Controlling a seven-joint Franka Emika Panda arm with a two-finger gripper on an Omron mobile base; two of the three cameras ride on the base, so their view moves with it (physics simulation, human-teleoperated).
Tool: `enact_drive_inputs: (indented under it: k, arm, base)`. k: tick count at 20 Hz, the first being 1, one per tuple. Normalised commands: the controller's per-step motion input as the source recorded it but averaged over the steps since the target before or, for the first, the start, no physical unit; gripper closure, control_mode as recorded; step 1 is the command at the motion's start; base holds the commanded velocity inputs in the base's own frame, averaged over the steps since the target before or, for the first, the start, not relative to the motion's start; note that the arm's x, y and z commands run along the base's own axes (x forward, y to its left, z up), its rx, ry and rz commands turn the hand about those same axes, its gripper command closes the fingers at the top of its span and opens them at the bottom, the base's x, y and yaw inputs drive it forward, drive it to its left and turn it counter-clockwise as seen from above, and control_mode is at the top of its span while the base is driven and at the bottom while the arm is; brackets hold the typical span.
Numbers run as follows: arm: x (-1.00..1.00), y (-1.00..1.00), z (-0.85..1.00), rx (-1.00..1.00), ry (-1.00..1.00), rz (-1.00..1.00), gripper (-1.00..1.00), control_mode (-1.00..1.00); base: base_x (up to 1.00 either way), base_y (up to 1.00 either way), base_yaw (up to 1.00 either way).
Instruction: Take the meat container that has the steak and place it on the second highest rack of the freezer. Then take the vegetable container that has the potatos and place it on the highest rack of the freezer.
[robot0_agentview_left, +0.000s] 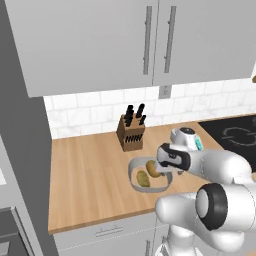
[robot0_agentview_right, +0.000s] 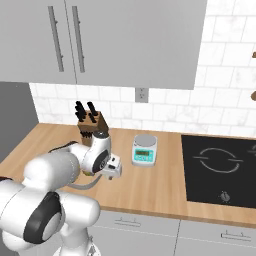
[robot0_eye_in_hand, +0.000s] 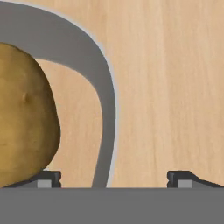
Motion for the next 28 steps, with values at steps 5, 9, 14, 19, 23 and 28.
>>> enact_drive_inputs:
  k: [5,9,14,19,23,28]
  arm:
    - [0.05,0.08,-0.3,0.0,0.01,0.0,-1.0,-1.0]
    - [0.0,0.05,-0.11,0.0,0.0,0.0,1.0,-1.0]
    - [0.0,0.0,0.0,0.0,0.0,0.0,1.0,-1.0]
    - [-0.11,0.0,-0.02,0.0,0.02,0.0,1.0,-1.0]
    - [-0.04,0.07,0.0,0.0,0.01,0.0,1.0,-1.0]
    - [-0.22,0.0,0.16,0.02,0.0,-0.07,1.0,-1.0]
  base:
    - [0.0,0.0,0.0]
    - [0.0,0.0,0.0]
    - [0.0,0.0,0.0]
    - [0.0,0.0,0.0]
    - [0.0,0.0,0.0]
    - [0.0,0.0,0.0]
